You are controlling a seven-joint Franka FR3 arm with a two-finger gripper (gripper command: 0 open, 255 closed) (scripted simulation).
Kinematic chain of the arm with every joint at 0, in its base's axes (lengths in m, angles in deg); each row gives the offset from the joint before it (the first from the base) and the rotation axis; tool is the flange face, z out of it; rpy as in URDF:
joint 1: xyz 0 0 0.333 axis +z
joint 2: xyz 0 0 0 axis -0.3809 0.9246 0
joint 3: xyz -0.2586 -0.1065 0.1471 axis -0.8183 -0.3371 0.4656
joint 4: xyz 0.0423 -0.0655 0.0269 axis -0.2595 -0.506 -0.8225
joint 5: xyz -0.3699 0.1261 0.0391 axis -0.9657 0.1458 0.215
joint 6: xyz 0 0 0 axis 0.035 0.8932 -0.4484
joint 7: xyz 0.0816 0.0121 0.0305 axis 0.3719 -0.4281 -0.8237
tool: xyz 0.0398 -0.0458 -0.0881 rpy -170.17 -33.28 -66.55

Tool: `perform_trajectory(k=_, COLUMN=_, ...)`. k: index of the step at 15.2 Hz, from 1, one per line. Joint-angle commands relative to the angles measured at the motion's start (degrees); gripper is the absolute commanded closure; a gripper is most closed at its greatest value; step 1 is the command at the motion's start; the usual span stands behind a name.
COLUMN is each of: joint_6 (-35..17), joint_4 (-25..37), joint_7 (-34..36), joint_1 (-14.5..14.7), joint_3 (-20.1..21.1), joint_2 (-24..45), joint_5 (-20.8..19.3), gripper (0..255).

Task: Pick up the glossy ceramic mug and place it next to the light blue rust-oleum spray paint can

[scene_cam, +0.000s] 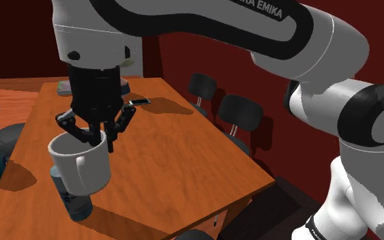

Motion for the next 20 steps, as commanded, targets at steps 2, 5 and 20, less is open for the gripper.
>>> perform_trajectory(k=2, joint_6=-3.66, joint_4=-5.51, joint_7=-0.04, joint_1=-0.94, joint_3=0.15, joint_2=-1.88, joint_5=0.57, gripper=255)
perform_trajectory(k=5, joint_6=-6.84, joint_4=-10.02, joint_7=-0.19, joint_1=-1.69, joint_3=0.21, joint_2=-3.21, joint_5=0.98, gripper=255)
perform_trajectory(k=20, joint_6=-19.87, joint_4=-25.59, joint_7=-0.76, joint_1=-3.57, joint_3=0.12, joint_2=-5.70, joint_5=1.76, gripper=255)
